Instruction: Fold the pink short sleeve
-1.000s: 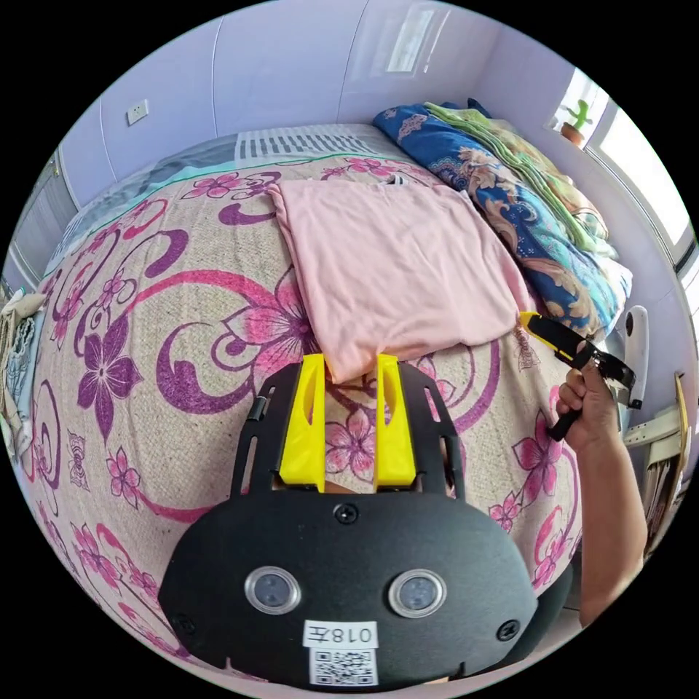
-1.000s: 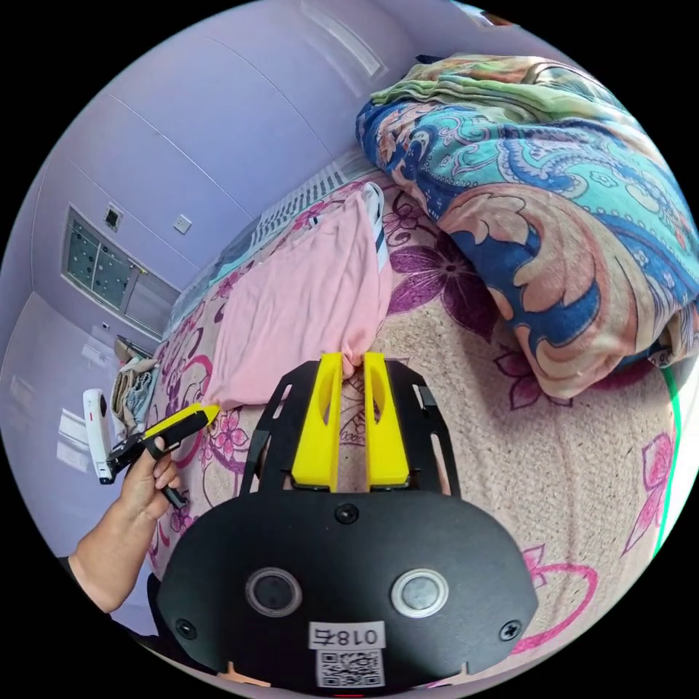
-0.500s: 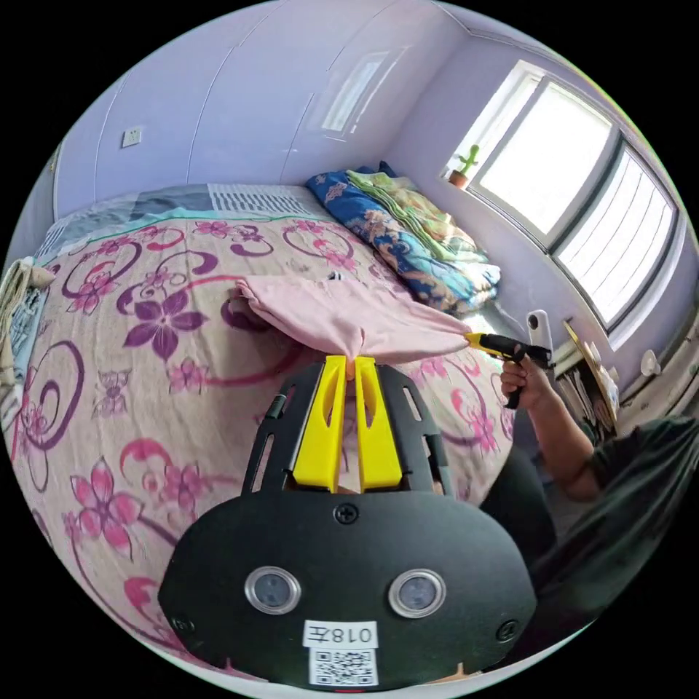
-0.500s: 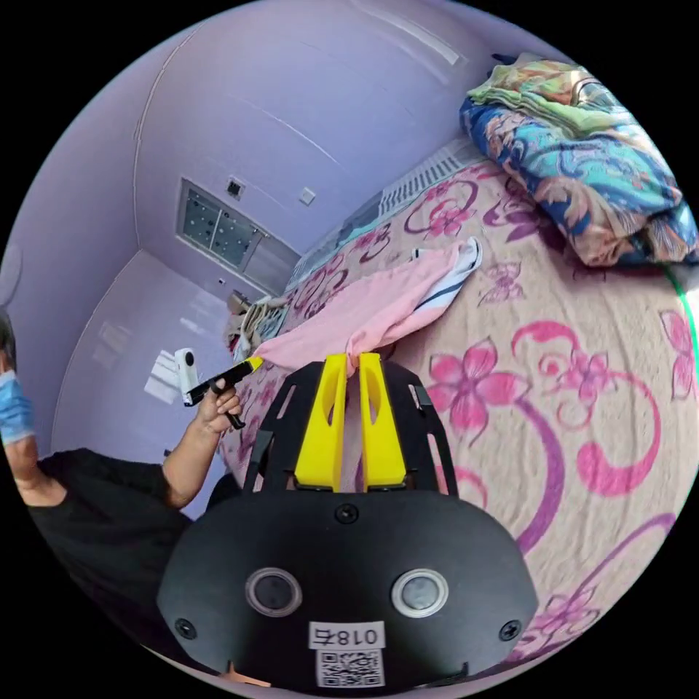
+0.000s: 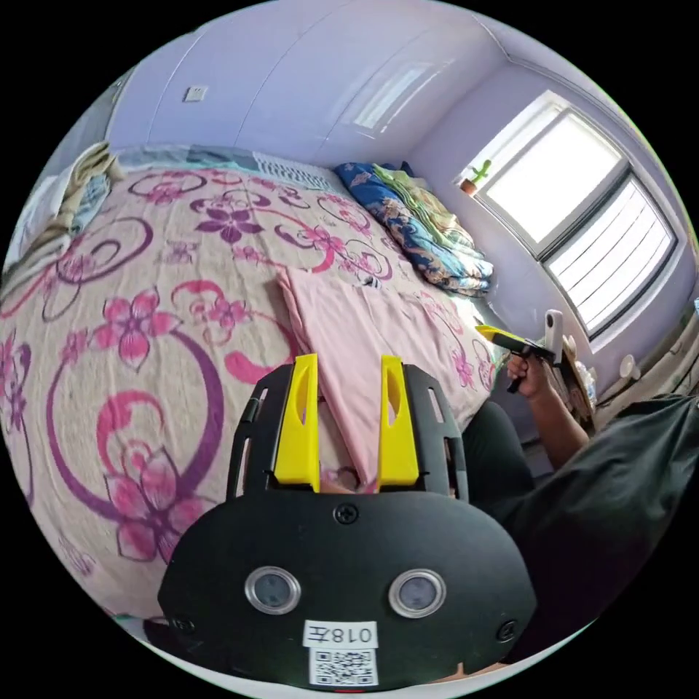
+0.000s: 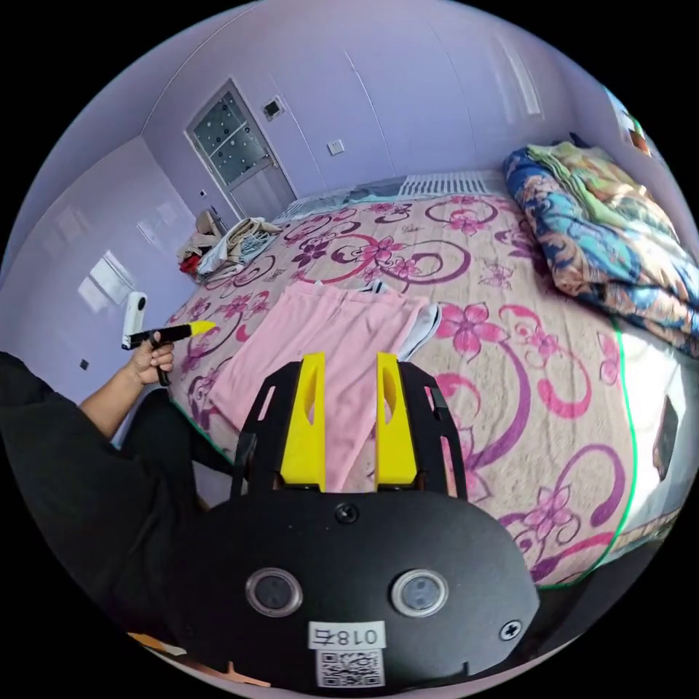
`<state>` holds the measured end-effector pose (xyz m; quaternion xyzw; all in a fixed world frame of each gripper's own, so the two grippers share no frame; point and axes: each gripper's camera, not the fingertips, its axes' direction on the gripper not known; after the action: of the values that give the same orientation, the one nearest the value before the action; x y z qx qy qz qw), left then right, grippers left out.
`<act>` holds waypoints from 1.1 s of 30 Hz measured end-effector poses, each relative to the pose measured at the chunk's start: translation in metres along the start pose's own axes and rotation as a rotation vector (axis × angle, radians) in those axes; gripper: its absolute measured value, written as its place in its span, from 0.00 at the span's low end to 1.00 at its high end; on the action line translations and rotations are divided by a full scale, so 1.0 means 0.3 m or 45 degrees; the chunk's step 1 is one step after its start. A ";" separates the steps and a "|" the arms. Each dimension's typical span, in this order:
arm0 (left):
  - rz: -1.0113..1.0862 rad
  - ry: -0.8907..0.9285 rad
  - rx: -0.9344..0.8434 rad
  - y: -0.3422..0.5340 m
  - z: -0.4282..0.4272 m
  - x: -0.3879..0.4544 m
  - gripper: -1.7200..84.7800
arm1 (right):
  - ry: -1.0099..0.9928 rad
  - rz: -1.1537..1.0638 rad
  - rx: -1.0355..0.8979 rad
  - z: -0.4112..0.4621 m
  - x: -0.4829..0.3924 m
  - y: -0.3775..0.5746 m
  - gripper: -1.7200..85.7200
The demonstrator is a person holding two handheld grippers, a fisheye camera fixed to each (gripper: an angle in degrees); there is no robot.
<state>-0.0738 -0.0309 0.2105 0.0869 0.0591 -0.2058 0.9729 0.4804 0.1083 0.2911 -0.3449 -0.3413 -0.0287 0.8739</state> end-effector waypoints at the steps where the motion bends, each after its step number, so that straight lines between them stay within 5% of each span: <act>1: 0.043 -0.045 0.010 -0.038 0.027 0.009 0.16 | 0.092 -0.047 0.022 0.041 -0.020 -0.044 0.14; 8: 0.328 -0.572 -0.117 -0.231 0.444 0.063 0.14 | 0.407 -0.154 -0.024 0.286 -0.071 -0.168 0.12; 17: 0.204 -0.402 -0.258 -0.079 0.694 -0.098 0.20 | 0.317 0.014 -0.164 0.348 -0.078 -0.126 0.11; 21: 0.305 -0.563 -0.126 0.092 0.699 -0.055 0.05 | 0.396 -0.031 -0.140 0.304 -0.177 -0.068 0.05; 28: 0.418 -0.685 0.140 0.446 0.604 -0.013 0.01 | 0.503 -0.122 0.075 0.048 -0.404 0.072 0.03; 33: 0.491 -0.311 0.427 0.871 0.215 0.003 0.01 | 0.189 -0.157 0.263 -0.275 -0.511 0.256 0.03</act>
<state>0.0395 0.1914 0.3112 0.2310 -0.1110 -0.0326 0.9661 0.4325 0.0870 0.1082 -0.2284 -0.2976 -0.0727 0.9241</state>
